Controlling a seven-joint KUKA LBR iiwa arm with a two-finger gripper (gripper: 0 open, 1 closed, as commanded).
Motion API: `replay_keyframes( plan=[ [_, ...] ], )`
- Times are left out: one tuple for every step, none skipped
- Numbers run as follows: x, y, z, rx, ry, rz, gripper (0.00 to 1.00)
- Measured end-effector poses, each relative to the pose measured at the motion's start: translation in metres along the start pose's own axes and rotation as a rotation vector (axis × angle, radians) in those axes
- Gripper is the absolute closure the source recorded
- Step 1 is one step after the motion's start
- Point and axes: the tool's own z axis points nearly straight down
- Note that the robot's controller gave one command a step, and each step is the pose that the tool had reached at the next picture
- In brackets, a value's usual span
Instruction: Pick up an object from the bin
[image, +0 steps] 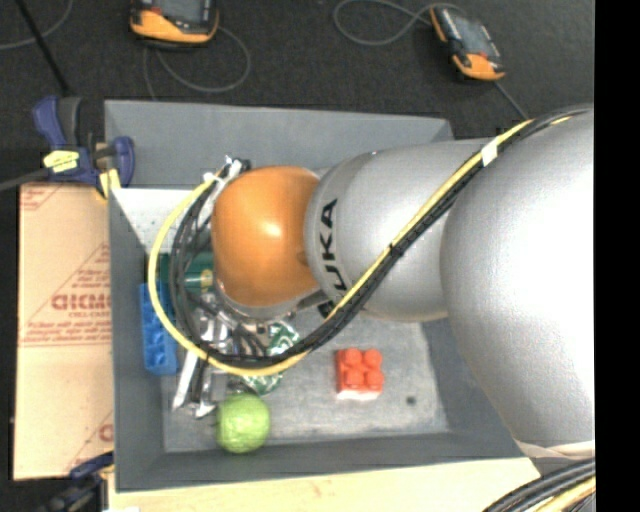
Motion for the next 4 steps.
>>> replay_keyframes(
  plan=[
    [-0.002, -0.001, -0.005, -0.002, -0.007, 0.004, 0.00],
    [-0.036, -0.020, 0.013, -0.004, -0.013, -0.057, 0.00],
    [-0.038, -0.077, 0.029, 0.000, -0.009, -0.085, 0.00],
    [-0.045, -0.096, 0.066, 0.003, -0.011, -0.007, 0.00]
  ],
)
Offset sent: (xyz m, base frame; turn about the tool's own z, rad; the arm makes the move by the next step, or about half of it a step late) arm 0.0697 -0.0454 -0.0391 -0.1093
